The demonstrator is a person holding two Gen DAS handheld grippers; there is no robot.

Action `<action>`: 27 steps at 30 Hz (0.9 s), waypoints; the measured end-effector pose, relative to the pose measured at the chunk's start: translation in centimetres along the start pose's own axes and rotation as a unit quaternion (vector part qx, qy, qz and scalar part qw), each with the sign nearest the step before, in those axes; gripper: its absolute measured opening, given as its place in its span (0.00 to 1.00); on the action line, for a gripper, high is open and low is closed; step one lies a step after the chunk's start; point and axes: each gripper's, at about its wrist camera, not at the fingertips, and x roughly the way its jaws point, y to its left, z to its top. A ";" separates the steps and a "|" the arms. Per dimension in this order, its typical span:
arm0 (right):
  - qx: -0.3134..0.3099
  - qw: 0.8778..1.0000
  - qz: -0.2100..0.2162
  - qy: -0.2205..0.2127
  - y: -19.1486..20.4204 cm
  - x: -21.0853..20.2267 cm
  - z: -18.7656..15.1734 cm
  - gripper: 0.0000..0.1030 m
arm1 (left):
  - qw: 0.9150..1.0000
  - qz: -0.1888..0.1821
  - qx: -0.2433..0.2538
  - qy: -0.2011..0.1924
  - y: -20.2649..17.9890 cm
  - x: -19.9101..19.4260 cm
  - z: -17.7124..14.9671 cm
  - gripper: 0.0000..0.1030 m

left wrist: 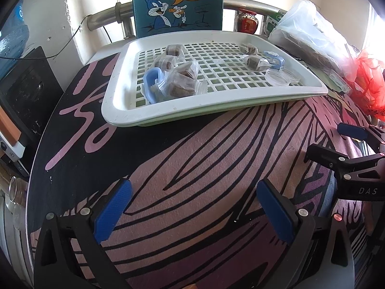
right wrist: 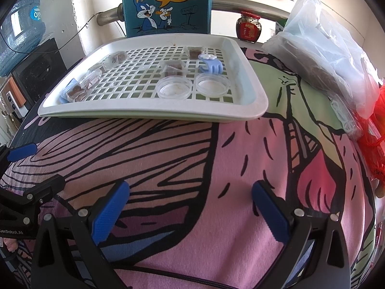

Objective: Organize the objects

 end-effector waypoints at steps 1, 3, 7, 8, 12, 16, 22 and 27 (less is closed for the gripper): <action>0.000 1.000 0.000 0.000 0.0 0.0 0.0 1.00 | 1.000 0.000 0.000 0.000 0.0 0.0 0.0 1.00; 0.000 1.000 0.000 0.000 0.0 0.0 0.0 1.00 | 1.000 0.000 0.000 0.000 0.0 0.0 0.0 1.00; 0.000 1.000 0.000 0.000 0.0 0.0 0.0 1.00 | 1.000 0.001 -0.001 0.000 0.2 -0.1 -0.1 1.00; 0.000 1.000 0.000 0.000 0.0 0.0 0.0 1.00 | 1.000 0.001 -0.001 0.000 0.3 -0.1 -0.1 1.00; 0.000 1.000 0.000 0.000 0.0 0.0 0.0 1.00 | 1.000 0.001 -0.001 0.000 0.3 -0.1 -0.1 1.00; 0.000 1.000 0.000 0.000 0.0 0.0 0.0 1.00 | 1.000 0.003 -0.003 0.000 0.3 -0.1 -0.2 1.00; 0.000 1.000 0.000 0.000 0.0 0.0 0.0 1.00 | 1.000 0.002 -0.003 0.000 0.3 -0.1 -0.2 1.00; 0.000 1.000 -0.001 0.000 0.0 0.0 0.0 1.00 | 1.000 0.002 -0.003 0.000 0.3 -0.1 -0.2 1.00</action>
